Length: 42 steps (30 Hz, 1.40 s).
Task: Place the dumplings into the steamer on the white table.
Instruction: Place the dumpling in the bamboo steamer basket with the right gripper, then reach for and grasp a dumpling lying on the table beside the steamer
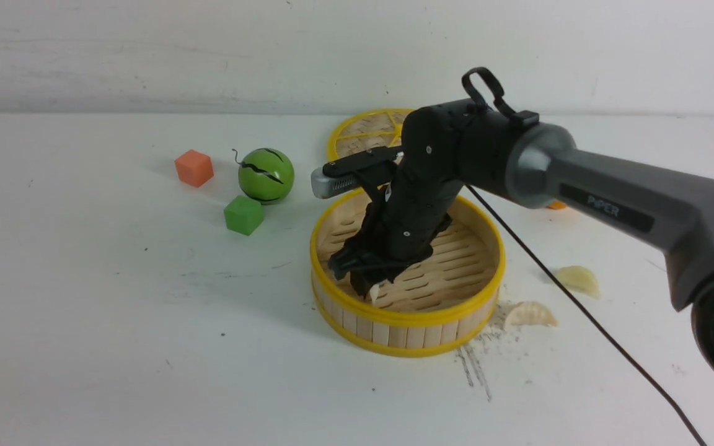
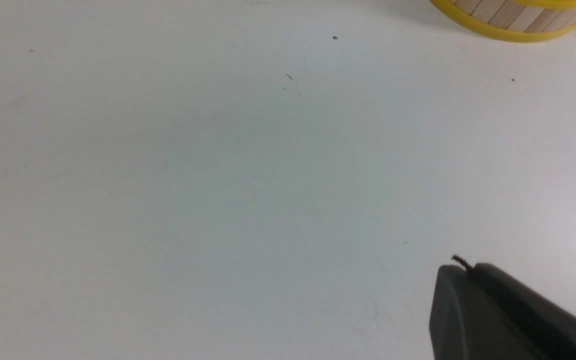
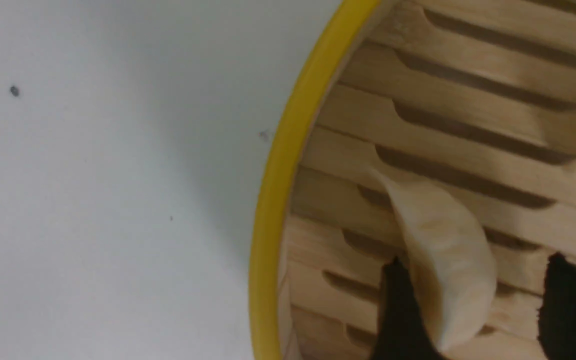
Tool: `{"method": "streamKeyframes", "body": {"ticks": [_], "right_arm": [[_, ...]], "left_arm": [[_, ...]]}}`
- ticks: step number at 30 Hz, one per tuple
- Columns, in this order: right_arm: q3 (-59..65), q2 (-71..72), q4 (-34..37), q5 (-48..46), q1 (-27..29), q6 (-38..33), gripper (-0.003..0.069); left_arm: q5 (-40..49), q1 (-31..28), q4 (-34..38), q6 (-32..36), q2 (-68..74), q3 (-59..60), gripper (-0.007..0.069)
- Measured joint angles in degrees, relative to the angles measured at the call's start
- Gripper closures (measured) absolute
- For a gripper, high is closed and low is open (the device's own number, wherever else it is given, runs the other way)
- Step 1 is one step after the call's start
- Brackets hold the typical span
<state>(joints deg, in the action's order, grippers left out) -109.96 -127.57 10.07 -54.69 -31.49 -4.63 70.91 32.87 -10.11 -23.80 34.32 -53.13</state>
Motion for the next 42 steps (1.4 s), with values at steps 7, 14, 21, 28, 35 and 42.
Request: {"method": "streamKeyframes", "body": {"ticks": [7,14,21,28,35,42], "right_arm": [[-0.02,9.57,-8.11,-13.99,0.48,-2.08,0.0160],[10.25,20.09,-7.85,-15.67,9.48,-11.56,0.0207],[21.84,21.09,-1.84,-7.87,18.50,-29.34,0.0227],[24.30,14.56,1.85,0.20,18.86,-48.01,0.0227],[24.37,9.21,1.44,3.64,18.74,-50.59,0.0259],[24.37,9.75,-3.13,4.70,17.15,-46.75,0.0485]], "left_arm": [[-0.67,0.00,-0.13,-0.12,-0.02,0.05,0.0638],[-1.59,0.00,-0.13,-0.12,-0.06,0.05,0.0636],[-2.34,0.00,0.55,-0.12,-0.06,0.05,0.0634],[-3.47,0.00,0.72,-0.12,-0.06,0.05,0.0632],[-3.43,0.00,0.84,-0.12,-0.06,0.05,0.0628],[-3.48,0.00,0.34,-0.12,-0.06,0.05,0.0624]]}}
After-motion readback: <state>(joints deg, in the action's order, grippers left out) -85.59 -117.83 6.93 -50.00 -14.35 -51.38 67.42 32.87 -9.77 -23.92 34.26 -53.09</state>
